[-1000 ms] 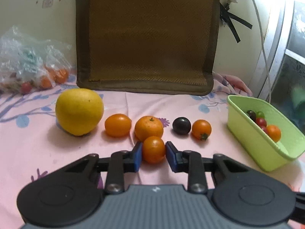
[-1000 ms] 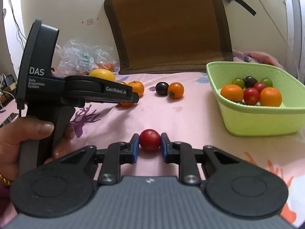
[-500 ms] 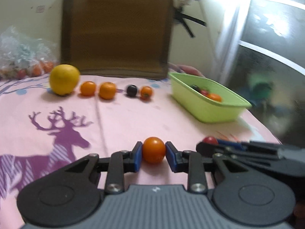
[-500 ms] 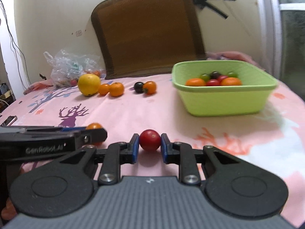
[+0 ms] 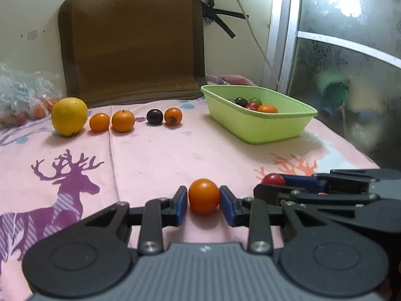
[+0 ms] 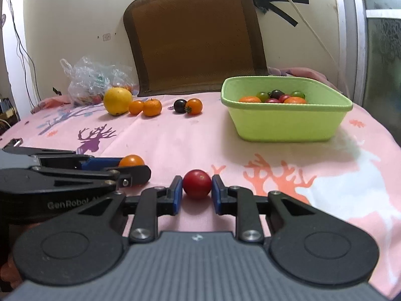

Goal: Organize fruits
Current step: 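Hold both tomatoes and move them toward the green basket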

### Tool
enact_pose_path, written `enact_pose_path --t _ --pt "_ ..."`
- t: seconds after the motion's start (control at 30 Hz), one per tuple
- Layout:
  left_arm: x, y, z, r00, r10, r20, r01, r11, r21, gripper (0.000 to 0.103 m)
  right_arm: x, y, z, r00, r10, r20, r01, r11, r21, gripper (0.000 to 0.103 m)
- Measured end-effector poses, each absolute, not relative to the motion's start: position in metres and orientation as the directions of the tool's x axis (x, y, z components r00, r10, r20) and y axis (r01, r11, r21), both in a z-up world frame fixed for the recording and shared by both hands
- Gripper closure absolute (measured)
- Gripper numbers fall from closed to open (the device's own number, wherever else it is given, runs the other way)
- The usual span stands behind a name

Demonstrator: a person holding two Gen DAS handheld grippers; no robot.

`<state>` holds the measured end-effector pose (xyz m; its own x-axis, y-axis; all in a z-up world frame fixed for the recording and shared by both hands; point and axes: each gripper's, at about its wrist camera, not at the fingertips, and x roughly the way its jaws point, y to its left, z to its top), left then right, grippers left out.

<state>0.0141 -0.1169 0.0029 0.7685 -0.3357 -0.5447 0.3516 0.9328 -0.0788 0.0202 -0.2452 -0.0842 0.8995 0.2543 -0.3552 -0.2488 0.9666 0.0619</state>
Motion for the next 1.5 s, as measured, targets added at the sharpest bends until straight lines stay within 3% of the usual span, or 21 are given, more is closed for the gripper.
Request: enact_pose_path --t 1.5 --pt "0.0145 -0.1099 0.0041 0.775 -0.339 -0.534 0.317 0.939 -0.137 0.059 0.0198 -0.2461 -0.0848 0.901 0.253 -0.352 -0.248 0.967 0.06 0.071"
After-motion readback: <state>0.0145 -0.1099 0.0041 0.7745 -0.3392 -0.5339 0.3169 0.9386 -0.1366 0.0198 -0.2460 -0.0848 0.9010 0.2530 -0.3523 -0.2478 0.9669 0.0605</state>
